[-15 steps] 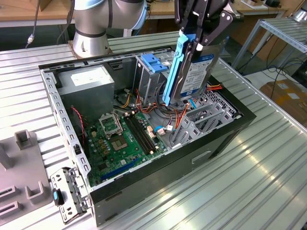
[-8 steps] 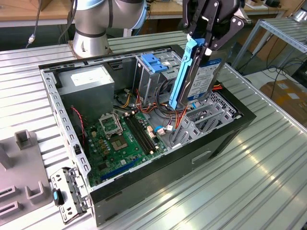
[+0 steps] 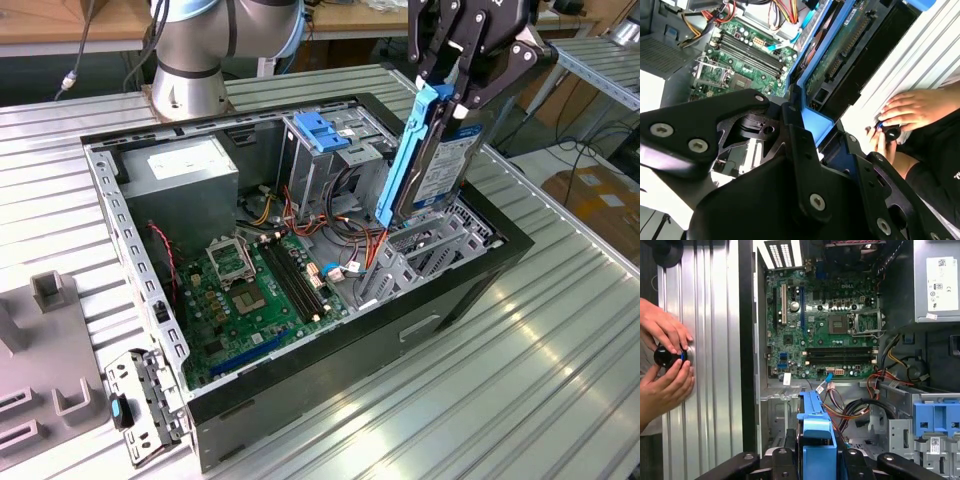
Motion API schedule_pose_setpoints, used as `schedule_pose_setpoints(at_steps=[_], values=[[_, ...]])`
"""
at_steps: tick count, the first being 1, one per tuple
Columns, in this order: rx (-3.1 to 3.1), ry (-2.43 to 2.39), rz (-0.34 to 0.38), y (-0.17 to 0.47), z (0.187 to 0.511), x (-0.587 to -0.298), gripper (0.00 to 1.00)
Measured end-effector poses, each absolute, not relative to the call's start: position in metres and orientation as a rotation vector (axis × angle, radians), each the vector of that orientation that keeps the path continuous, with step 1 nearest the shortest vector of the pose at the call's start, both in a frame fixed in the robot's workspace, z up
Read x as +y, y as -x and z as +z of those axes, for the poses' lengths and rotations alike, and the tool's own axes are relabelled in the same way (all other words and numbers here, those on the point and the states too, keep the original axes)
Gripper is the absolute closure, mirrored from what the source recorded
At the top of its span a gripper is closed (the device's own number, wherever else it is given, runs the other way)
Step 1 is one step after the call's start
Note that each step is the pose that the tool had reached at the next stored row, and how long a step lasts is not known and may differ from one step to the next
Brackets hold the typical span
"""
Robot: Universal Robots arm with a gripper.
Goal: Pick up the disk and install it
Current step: 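Insert the disk into the insertion slot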
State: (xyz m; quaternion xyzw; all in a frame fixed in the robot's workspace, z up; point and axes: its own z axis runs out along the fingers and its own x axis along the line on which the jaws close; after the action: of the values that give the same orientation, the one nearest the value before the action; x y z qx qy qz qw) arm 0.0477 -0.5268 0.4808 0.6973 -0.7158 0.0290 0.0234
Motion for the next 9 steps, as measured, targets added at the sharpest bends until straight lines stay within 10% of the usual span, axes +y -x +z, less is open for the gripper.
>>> schedule_pose_setpoints(at_steps=[9], values=[[-2.216,-2.157,0.09,-0.061,0.472,-0.532,0.63]])
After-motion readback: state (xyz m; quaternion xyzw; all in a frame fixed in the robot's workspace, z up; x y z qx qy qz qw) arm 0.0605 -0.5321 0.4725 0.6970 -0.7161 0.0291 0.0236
